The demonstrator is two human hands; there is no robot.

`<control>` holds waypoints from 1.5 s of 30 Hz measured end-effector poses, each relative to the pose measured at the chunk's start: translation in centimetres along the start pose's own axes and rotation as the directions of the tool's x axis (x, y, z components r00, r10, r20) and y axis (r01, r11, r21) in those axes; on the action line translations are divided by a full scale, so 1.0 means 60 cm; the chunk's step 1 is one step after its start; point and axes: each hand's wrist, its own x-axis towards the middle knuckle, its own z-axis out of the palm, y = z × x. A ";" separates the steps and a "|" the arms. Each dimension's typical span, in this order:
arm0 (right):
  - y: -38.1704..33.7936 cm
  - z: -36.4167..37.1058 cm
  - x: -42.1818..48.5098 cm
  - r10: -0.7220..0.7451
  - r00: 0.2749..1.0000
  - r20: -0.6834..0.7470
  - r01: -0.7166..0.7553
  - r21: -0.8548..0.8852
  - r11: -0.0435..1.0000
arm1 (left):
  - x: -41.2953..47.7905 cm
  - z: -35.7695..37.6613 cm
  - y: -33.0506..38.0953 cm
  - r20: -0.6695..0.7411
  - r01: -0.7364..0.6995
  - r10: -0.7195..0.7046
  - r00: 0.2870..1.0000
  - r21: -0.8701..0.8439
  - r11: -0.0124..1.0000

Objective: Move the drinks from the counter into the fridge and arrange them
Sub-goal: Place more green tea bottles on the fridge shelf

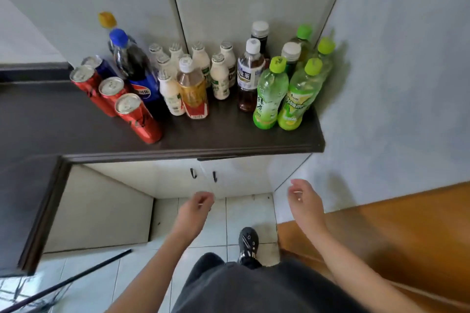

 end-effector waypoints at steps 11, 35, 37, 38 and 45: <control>-0.185 -0.069 0.159 -0.081 0.911 -0.405 0.233 0.341 0.911 | 0.131 0.016 0.304 -0.213 -0.546 0.515 0.830 -0.124 0.829; -0.240 -0.071 0.198 -0.358 0.772 -0.525 0.418 -0.004 0.909 | 0.189 0.015 0.351 -0.164 -0.711 0.692 0.703 -0.141 0.689; -0.238 -0.068 0.195 -0.386 0.772 -0.505 0.453 0.011 0.892 | 0.185 0.010 0.345 -0.230 -0.677 0.637 0.735 -0.205 0.707; -0.238 -0.065 0.195 -0.394 0.766 -0.508 0.461 0.007 0.888 | 0.183 0.008 0.344 -0.263 -0.647 0.593 0.761 -0.241 0.723; -0.244 -0.053 0.164 -0.242 0.757 -0.607 0.454 0.222 0.863 | 0.146 -0.042 0.303 -0.431 -0.603 0.470 0.770 -0.251 0.757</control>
